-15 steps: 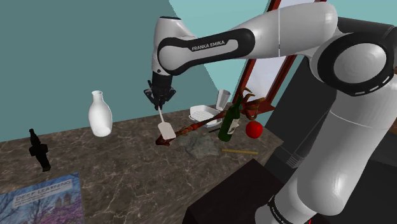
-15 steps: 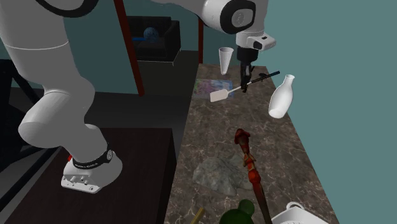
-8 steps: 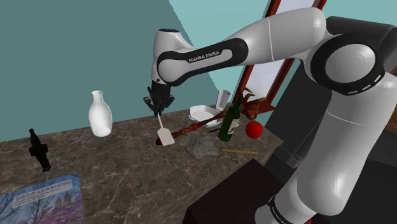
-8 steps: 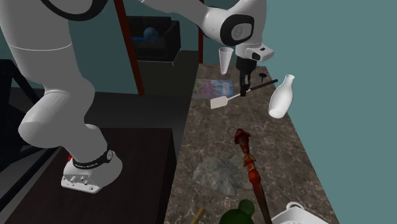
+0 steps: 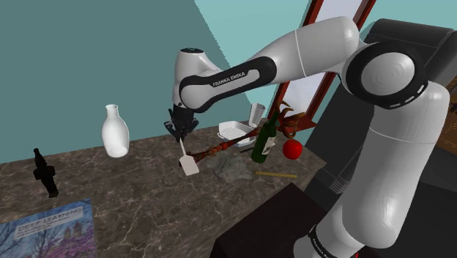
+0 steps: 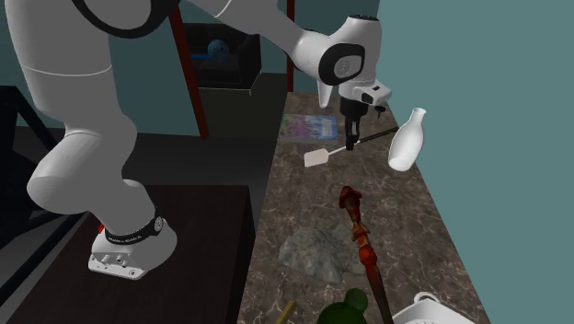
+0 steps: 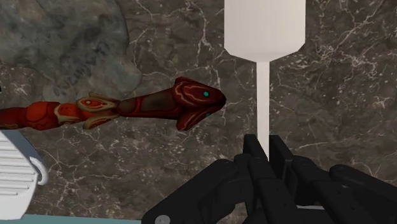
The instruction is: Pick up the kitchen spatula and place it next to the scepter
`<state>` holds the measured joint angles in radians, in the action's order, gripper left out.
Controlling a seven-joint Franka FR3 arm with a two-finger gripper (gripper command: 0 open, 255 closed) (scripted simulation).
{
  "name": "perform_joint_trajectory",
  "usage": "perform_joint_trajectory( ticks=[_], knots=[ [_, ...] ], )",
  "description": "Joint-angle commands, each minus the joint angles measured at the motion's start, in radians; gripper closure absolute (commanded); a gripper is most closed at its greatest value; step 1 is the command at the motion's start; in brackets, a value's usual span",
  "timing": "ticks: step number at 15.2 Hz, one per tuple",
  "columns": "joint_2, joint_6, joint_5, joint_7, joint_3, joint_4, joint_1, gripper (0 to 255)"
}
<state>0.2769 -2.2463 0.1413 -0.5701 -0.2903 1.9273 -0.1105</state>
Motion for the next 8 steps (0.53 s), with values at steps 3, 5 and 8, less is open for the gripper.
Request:
perform_joint_trajectory(
  ticks=[3,5,8],
  knots=[
    [0.023,-0.049,0.012,-0.008,0.005,0.027,-0.002,255],
    [0.038,-0.071,0.020,-0.014,0.008,0.035,-0.004,255],
    [0.062,-0.104,0.031,-0.022,0.013,0.045,-0.007,255]
  ],
)
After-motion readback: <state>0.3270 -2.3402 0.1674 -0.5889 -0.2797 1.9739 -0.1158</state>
